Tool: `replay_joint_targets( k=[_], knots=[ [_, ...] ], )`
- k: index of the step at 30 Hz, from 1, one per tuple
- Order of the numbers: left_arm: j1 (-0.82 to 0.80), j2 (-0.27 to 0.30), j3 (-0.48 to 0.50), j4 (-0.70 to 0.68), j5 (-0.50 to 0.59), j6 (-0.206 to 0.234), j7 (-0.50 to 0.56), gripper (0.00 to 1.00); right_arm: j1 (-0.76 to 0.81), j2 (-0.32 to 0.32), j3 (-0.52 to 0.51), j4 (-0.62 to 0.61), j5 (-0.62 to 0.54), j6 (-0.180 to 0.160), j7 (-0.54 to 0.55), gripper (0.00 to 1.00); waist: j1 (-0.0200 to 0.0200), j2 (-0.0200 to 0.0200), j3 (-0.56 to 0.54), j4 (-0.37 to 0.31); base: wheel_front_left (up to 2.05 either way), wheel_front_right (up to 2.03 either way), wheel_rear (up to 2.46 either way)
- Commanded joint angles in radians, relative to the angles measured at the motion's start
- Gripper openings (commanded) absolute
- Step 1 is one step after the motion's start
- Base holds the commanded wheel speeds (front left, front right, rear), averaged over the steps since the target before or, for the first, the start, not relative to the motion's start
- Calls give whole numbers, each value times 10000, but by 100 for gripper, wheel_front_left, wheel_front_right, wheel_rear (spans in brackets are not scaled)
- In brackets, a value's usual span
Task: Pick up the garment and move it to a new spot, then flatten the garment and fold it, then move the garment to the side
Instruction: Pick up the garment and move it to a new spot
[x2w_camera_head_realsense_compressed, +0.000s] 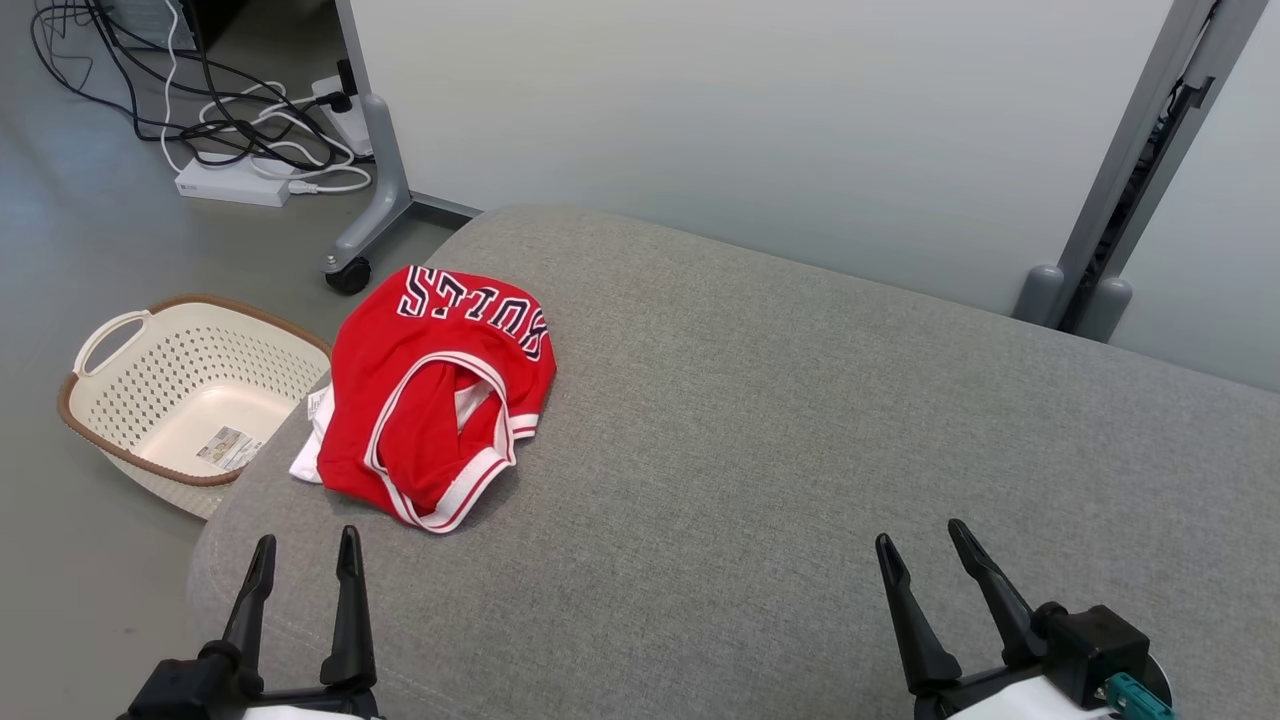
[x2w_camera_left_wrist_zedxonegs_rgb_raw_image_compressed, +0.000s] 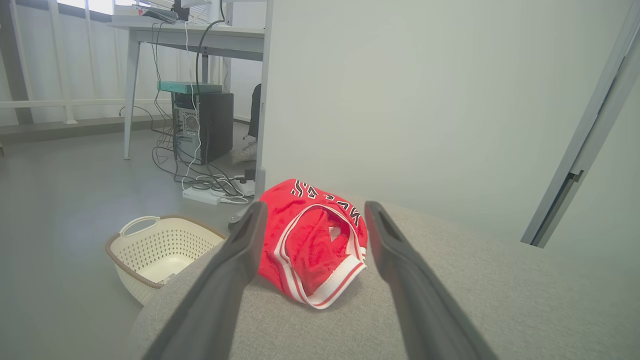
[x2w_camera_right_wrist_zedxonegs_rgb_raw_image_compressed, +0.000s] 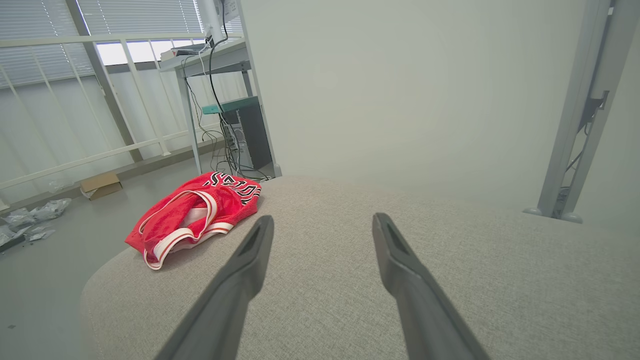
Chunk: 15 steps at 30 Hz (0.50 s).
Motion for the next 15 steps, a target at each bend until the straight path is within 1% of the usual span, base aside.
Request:
replay_joint_targets(
  k=[1,5,10,15],
  knots=[
    [-3,32,16,-48,2,-55,-8,100,45,-52,-23,-5,19,2,-54,100,0,-1,-9,-11,0,0,0],
    [40,31,4,-62,-1,-43,-8,100,-2,-95,17,2,47,2,-53,100,0,-1,1,-23,0,0,0],
    [-38,32,28,21,-120,94,-8,100,-48,-141,-10,-47,59,2,-54,100,0,-1,88,-42,0,0,0],
    [-557,31,138,209,-436,143,-10,100,-315,-289,-98,-133,16,2,-54,100,0,-1,435,-128,0,0,0]
  ],
)
